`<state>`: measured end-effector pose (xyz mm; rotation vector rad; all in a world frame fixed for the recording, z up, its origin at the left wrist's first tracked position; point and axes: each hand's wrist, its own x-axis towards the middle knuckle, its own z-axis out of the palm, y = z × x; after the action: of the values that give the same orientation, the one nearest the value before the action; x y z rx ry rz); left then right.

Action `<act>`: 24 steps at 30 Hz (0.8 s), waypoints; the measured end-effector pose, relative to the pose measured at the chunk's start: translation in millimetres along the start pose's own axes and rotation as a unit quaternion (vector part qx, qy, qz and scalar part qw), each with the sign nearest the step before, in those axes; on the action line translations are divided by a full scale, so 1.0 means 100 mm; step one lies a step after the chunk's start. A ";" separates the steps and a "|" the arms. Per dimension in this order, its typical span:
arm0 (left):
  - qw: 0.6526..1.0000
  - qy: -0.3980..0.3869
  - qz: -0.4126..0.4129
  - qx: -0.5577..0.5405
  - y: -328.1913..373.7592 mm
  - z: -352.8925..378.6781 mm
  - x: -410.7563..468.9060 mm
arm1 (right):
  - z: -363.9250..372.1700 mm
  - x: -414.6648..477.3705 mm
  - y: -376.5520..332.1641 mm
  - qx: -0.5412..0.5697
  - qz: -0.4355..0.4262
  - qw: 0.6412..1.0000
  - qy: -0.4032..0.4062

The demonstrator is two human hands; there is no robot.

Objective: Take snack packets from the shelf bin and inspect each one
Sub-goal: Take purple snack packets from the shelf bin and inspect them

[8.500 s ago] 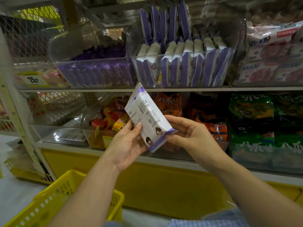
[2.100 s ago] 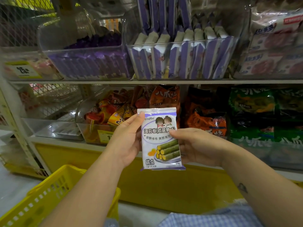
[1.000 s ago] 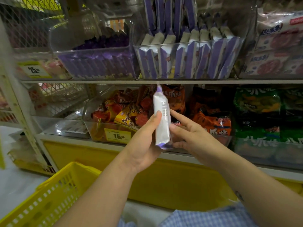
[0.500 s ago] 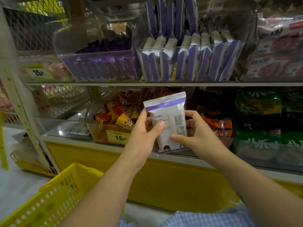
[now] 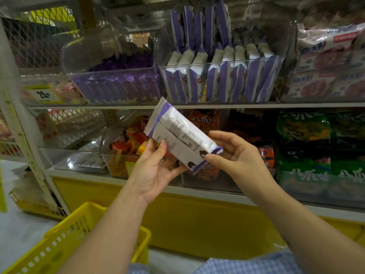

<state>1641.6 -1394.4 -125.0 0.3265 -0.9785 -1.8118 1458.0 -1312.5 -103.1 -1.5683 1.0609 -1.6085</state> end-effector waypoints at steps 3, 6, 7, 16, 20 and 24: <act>1.000 0.006 -0.010 -0.024 0.00 -0.02 0.01 | 0.00 -0.02 0.01 0.001 0.003 1.000 0.007; 0.999 0.013 -0.018 -0.046 -0.02 -0.02 0.02 | 0.00 -0.01 0.02 0.015 0.003 1.000 0.017; 0.998 0.016 -0.018 -0.049 -0.03 -0.02 0.02 | 0.00 -0.01 0.02 0.017 0.005 1.000 0.020; 0.991 0.103 -0.020 0.088 -0.15 0.13 -0.01 | 0.13 -0.04 0.06 -0.051 -0.019 0.998 0.013; 0.988 0.050 -0.039 0.138 -0.14 0.19 -0.05 | 0.13 -0.04 0.07 -0.084 -0.024 0.996 0.018; 0.989 0.065 -0.032 0.131 -0.15 0.21 -0.05 | 0.13 -0.04 0.04 -0.122 -0.035 0.992 -0.008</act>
<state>1621.3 -1377.9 -123.9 0.6361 -1.1264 -1.6961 1470.5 -1312.0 -109.6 -1.7916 1.2447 -1.5563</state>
